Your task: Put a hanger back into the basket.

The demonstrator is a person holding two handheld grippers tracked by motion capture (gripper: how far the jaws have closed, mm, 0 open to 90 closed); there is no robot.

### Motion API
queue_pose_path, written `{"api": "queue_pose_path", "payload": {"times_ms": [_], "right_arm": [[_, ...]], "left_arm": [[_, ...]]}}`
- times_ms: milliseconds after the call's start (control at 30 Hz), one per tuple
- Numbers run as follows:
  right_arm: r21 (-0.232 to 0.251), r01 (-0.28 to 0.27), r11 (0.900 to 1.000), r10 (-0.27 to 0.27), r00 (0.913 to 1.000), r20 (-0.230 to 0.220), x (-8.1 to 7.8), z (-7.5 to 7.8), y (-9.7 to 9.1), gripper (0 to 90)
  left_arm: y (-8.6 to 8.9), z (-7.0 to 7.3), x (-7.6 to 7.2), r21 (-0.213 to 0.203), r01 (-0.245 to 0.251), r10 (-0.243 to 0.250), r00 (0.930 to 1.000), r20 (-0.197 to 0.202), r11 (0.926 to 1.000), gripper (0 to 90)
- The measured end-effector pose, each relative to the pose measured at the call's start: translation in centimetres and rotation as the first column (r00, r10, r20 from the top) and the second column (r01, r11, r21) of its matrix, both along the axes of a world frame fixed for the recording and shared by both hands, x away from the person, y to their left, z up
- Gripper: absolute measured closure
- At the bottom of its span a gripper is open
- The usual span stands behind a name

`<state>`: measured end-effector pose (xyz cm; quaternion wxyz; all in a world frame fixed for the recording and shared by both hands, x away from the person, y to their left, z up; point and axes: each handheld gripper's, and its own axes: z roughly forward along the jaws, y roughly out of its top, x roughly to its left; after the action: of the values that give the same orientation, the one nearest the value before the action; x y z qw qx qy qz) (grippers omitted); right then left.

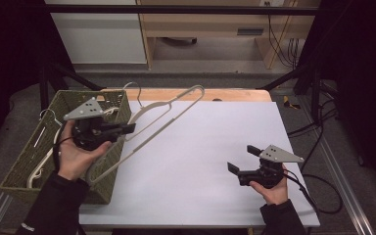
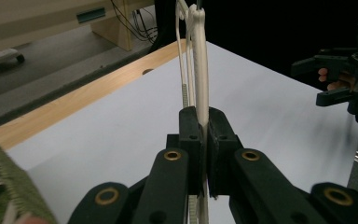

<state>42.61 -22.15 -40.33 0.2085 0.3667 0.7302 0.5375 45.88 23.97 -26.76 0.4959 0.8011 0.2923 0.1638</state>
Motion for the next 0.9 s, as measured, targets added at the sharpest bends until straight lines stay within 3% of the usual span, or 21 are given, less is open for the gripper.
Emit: {"api": "queue_pose_path", "payload": {"times_ms": [167, 400, 667, 900], "right_arm": [[-0.001, -0.001, 1.0, 0.001, 1.0, -0.007, 0.0, 0.0, 0.1, 6.1], [-0.003, 0.001, 1.0, -0.001, 1.0, -0.002, 0.1, -0.1, 0.1, 6.0], [-0.007, 0.001, 1.0, -0.001, 1.0, -0.004, 0.1, -0.1, 0.1, 5.9], [-0.009, -0.002, 1.0, 0.002, 1.0, -0.008, 0.2, -0.2, 0.1, 5.9]], "left_arm": [[3.2, 1.0, 0.3, 0.022, -0.044, 0.043, 0.9989, 0.019, 0.9988, 86.3], [6.5, 1.1, 0.9, 0.038, -0.092, 0.091, 0.9956, 0.021, 0.9951, 86.4], [10.2, -0.3, 2.2, 0.051, -0.123, 0.123, 0.9924, -0.001, 0.9911, 86.3], [13.2, -1.4, 2.5, 0.06, -0.158, 0.159, 0.9872, -0.013, 0.9856, 86.3]]}}
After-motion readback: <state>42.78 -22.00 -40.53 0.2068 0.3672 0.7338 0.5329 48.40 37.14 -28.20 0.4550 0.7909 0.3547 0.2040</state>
